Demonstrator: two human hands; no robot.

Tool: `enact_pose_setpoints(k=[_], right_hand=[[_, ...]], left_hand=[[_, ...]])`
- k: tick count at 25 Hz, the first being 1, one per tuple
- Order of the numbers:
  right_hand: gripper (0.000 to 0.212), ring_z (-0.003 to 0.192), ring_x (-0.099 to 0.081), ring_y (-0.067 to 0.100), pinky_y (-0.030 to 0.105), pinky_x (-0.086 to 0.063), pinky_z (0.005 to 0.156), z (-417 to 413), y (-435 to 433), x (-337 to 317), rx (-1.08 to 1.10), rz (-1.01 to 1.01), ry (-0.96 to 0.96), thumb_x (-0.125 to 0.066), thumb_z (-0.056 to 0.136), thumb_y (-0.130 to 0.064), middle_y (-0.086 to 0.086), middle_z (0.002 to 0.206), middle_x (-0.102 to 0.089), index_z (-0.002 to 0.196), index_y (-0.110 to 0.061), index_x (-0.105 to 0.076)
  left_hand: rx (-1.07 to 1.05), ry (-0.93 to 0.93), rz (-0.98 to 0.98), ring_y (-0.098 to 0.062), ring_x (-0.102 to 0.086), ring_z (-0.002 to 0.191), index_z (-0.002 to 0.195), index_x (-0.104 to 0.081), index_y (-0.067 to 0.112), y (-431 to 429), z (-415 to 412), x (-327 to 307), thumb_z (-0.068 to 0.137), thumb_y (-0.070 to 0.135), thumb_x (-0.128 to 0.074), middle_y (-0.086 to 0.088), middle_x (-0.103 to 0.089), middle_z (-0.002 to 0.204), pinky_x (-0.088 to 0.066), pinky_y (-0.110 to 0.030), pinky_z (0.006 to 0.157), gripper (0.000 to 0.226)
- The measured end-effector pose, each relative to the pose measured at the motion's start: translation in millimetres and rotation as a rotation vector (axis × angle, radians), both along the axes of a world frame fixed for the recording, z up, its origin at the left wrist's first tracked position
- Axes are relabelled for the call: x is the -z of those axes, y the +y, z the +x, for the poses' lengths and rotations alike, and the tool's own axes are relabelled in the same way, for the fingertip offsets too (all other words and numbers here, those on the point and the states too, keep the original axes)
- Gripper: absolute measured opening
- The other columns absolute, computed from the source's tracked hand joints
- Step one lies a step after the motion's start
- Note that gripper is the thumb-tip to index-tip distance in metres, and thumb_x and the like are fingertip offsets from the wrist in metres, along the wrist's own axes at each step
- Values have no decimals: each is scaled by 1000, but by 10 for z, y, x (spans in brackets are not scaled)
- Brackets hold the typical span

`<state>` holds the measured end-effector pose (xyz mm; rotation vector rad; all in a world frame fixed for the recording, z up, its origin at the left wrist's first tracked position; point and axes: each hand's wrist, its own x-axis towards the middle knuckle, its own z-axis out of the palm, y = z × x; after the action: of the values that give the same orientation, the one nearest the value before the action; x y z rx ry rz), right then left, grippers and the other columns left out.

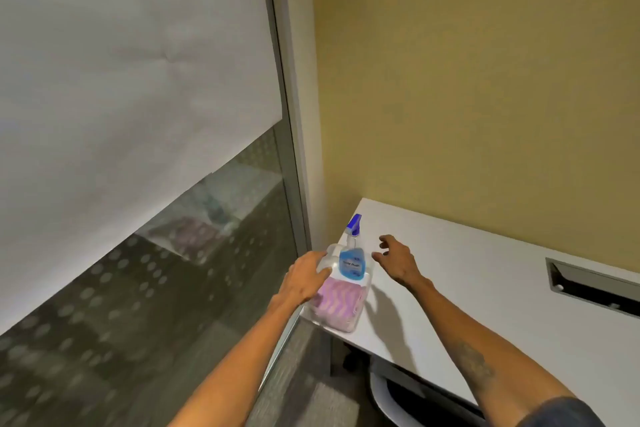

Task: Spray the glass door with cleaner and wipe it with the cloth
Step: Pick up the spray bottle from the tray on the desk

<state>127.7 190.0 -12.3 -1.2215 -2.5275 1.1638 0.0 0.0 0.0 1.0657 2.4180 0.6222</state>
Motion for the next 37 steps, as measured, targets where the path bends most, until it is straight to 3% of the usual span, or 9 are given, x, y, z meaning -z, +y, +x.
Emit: enact_pose_setpoints(k=[8, 12, 14, 19, 23, 26, 30, 34, 37], right_hand=[[67, 147, -43, 35, 42, -38, 120, -756, 484, 380, 18, -267, 4, -67, 100, -9, 17, 162, -41, 158, -2, -34], [49, 131, -56, 38, 41, -44, 111, -1062, 538, 602, 52, -320, 44, -69, 99, -9, 21, 142, -58, 143, 1, -49], [32, 116, -61, 36, 38, -47, 100, -1116, 553, 683, 27, -278, 46, -68, 101, -13, 19, 126, -64, 126, 1, -55], [34, 116, -66, 38, 37, -49, 93, -1136, 576, 683, -55, -157, 36, -67, 102, -19, 21, 126, -69, 127, 1, -59], [23, 94, -68, 34, 27, -40, 74, -1175, 439, 324, -139, 56, 137, -66, 100, -32, 12, 103, -74, 114, -13, -66], [24, 69, -57, 26, 24, -32, 56, -1262, 237, -156, -193, 264, 254, -70, 94, -41, 0, 80, -65, 97, -19, -62], [38, 65, -56, 19, 21, -36, 54, -1396, -296, -790, -300, 343, 401, -74, 89, -54, 0, 76, -64, 91, -20, -57], [49, 55, -55, 16, 30, -46, 57, -1384, -1161, -1210, -326, 234, 510, -73, 85, -60, -6, 56, -54, 67, -17, -57], [53, 50, -52, 8, 25, -38, 51, -1237, -1868, -1390, -338, 168, 599, -74, 80, -64, -11, 50, -50, 56, -24, -49]], left_hand=[[-63, -128, -76, -22, -44, 146, 153, -48, 18, 478, -215, 263, 106, 30, -55, -4, -47, 160, -36, -45, 122, 49], [-119, -183, -60, -22, -46, 145, 152, -50, 17, 489, -358, 361, 106, 28, -56, -4, -49, 158, -37, -41, 120, 48], [-155, -218, -28, -22, -48, 143, 152, -51, 15, 463, -413, 392, 105, 25, -57, -5, -52, 156, -39, -38, 117, 48], [-254, -305, 52, -21, -47, 146, 155, -46, 13, 396, -464, 457, 104, 21, -60, -5, -50, 158, -39, -39, 120, 53], [-270, -304, 88, -21, -38, 152, 162, -32, 14, 432, -417, 433, 102, 24, -64, -6, -40, 165, -32, -39, 125, 68], [-336, -248, 174, -22, -24, 158, 167, -14, 20, 440, -294, 307, 95, 41, -71, -3, -22, 172, -27, -44, 127, 94], [-556, -159, 411, -19, -29, 156, 166, -9, 31, 254, -63, 9, 69, 72, -78, 7, -23, 172, -32, -49, 125, 125], [-789, -41, 715, -10, -55, 132, 156, -40, 29, -391, 20, -211, 78, 44, -82, 9, -53, 152, -49, -33, 107, 89], [-858, 86, 757, -8, -71, 92, 123, -67, 20, -1130, 82, -343, 84, 30, -84, 6, -76, 105, -58, -31, 79, 43]])
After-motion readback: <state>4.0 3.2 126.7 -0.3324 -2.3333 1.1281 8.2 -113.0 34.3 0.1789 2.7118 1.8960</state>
